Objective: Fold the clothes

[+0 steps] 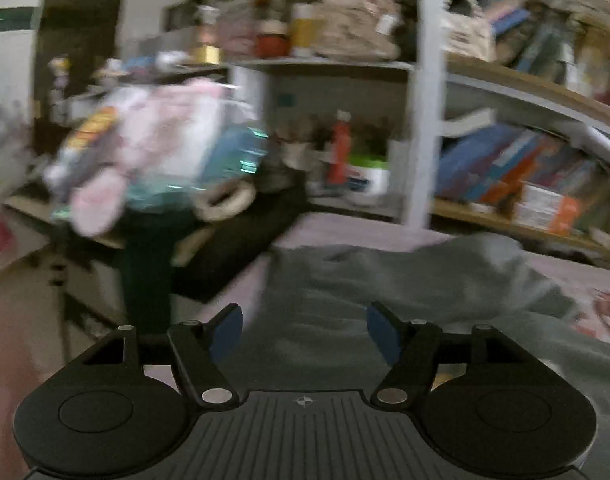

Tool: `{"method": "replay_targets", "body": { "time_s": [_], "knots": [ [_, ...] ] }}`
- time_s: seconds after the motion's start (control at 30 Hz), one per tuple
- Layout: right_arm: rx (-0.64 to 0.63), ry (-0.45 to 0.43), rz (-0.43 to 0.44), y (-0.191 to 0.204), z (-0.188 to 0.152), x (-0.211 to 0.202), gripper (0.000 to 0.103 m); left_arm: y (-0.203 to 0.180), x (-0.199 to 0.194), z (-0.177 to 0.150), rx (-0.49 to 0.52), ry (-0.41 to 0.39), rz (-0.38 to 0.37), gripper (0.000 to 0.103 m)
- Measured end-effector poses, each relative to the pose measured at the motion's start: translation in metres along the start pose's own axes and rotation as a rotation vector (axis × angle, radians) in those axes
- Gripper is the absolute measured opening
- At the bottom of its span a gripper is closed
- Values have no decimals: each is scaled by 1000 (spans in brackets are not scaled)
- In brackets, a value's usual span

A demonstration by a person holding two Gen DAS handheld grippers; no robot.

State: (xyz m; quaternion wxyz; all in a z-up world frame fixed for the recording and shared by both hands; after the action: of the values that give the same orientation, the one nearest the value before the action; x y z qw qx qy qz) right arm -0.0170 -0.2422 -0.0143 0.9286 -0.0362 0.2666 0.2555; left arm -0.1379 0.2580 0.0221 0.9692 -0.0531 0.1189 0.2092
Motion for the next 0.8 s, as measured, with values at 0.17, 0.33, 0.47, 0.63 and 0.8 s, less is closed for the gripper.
{"method": "replay_targets", "body": {
  "time_s": [0.17,0.33,0.47,0.63,0.8],
  "knots": [
    [-65,44,46,7,-3,-19,19,-17,17,-19,2,88,-48,69],
    [-67,67,12,-5,-5,-34,41,-6,21,-38,-8,169,-32,69],
    [-29,-26,-14,-12,22,-36,45,-9,19,-30,-13,138,-50,69],
    [82,-144,131,0,78,-3,59,-29,38,-12,-60,79,-143,70],
    [176,-58,225,27,108,80,59,-59,60,-20,-87,110,-235,70]
  ]
}}
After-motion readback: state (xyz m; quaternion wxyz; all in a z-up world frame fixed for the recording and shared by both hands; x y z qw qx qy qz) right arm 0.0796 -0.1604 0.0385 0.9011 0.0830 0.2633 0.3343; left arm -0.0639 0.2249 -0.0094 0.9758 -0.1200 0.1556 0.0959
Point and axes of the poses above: each gripper's, at about its wrist camera, not at the fingertips, and x roughly the way its jaws point, y to its left, z to its top, the point moved 2 cm from there along x, roughly the way its jaws point, and after that the axes turned 11 degrees about -y, right-handed, at the moved point
